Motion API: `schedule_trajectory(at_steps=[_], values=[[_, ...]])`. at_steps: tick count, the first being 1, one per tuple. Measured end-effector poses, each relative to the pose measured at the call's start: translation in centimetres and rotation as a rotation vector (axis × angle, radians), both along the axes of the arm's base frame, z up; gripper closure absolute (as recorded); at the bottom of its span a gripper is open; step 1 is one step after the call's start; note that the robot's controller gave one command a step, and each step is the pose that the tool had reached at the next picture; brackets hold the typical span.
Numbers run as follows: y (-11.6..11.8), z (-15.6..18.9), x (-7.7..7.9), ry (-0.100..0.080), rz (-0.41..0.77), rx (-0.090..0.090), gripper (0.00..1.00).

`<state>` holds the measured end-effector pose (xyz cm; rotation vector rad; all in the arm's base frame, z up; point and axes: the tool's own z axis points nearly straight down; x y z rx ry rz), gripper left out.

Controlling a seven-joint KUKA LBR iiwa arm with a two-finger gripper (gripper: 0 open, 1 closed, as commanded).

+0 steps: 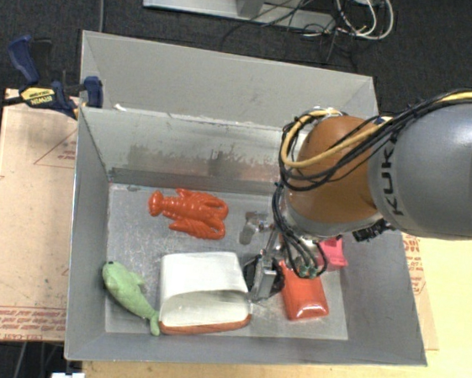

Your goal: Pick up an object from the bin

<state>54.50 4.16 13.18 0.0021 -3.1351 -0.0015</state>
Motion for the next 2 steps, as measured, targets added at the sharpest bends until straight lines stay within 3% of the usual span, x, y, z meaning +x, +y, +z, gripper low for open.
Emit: schedule_trajectory(at_steps=[1, 2], values=[[0.0, 0.4, 0.1, -0.007, -0.002, 0.0, 0.0], [-0.9, -5.3, -0.3, 0.005, 0.019, 0.001, 0.0]])
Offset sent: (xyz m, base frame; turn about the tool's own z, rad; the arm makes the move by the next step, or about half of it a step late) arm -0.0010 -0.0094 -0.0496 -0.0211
